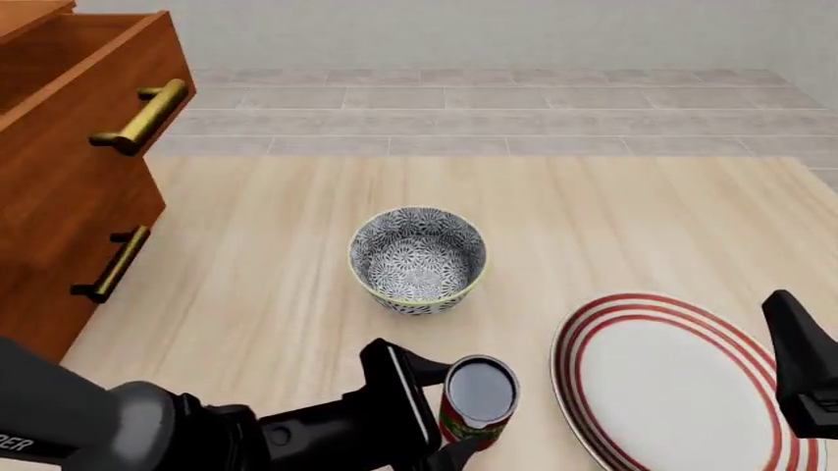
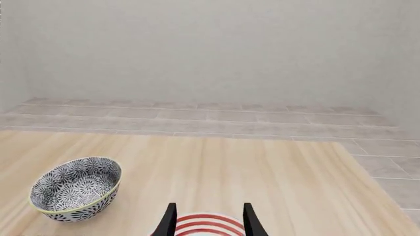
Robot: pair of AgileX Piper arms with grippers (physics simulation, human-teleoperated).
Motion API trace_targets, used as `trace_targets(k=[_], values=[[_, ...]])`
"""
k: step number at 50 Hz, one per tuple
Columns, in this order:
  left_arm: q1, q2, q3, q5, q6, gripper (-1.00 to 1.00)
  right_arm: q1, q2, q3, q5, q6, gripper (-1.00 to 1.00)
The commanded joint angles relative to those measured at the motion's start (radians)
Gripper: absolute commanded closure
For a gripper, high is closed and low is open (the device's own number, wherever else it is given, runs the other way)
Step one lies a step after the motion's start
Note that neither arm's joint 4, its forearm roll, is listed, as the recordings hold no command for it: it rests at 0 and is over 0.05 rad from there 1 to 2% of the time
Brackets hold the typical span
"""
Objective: Put the ketchup in the top drawer of the cabinet.
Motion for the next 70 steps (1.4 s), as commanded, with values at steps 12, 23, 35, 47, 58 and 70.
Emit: trace_targets(k=[12,23,35,47,58,70], values=[[0.043,-0.284,0.100,0.088,0.036,1.00,0.002,-0.001,0.002,-0.002,-0.004,-1.00],[0.114,-0.374,0.132,0.212,0.051,1.00,0.002,0.001,-0.009,0.004,-0.009,-1.00],[0.146,-0.672,0.151,0.419,0.020,1.00,0.003,0.002,-0.007,0.001,-0.010,-1.00],[0.203,-0.902,0.147,0.594,0.006,1.00,0.003,-0.001,-0.005,-0.002,-0.011,-1.00],[0.232,-1.105,0.126,0.764,0.005,1.00,0.006,0.001,-0.010,-0.006,-0.016,-1.00],[0.313,-1.317,0.063,0.985,-0.021,1.00,0.014,0.001,-0.008,-0.003,-0.045,-1.00]])
